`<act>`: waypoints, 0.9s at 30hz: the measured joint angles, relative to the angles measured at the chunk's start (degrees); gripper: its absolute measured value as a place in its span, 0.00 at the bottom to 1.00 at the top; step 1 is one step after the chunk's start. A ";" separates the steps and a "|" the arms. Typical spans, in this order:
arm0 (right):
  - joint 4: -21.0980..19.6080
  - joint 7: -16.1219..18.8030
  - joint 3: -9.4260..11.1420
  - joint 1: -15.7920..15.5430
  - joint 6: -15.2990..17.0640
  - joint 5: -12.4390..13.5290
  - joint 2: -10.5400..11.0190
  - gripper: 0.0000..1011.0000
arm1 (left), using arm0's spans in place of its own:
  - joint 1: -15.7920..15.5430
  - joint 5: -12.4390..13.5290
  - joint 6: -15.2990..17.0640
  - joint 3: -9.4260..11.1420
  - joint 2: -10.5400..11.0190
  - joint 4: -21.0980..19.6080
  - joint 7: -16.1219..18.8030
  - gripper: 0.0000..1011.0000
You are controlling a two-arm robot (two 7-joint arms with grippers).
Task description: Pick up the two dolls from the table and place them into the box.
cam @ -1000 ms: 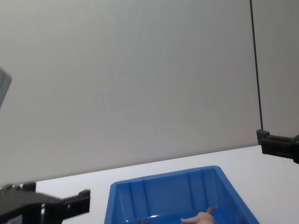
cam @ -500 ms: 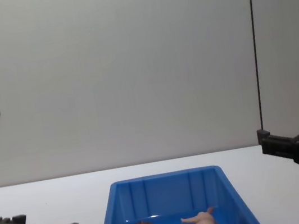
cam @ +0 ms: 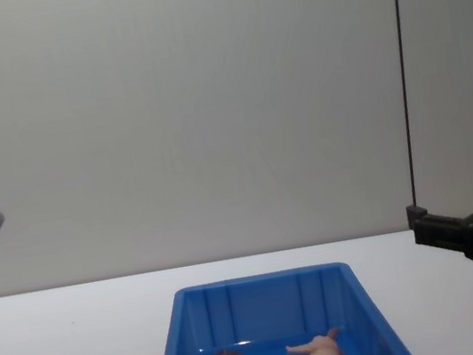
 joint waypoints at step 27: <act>0.01 0.00 0.00 0.00 0.00 0.00 0.00 0.99 | -0.95 0.04 0.60 0.05 -0.95 3.09 -5.67 0.32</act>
